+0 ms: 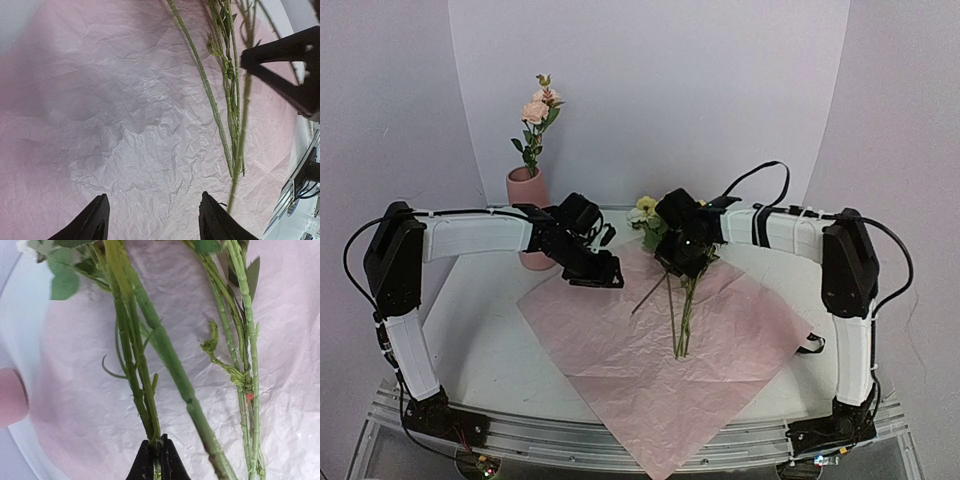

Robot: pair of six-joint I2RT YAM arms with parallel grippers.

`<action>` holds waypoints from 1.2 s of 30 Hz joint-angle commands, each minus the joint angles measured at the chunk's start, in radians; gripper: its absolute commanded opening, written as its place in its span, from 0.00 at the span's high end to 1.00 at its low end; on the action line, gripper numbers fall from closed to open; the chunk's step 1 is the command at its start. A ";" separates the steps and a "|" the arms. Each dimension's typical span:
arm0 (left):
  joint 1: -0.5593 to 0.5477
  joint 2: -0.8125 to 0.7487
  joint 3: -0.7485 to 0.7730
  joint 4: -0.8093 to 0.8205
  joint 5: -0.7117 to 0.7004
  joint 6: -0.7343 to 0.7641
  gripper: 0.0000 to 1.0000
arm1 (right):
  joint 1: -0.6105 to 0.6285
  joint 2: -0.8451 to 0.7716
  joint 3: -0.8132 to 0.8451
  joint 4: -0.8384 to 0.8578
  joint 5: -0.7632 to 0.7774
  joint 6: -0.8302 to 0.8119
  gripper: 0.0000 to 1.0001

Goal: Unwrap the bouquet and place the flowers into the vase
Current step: Pick up the fake flower from the wrapping paper.

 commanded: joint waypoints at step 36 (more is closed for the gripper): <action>-0.003 -0.026 0.038 -0.006 0.043 -0.039 0.37 | -0.012 -0.298 -0.359 0.049 -0.035 -0.438 0.62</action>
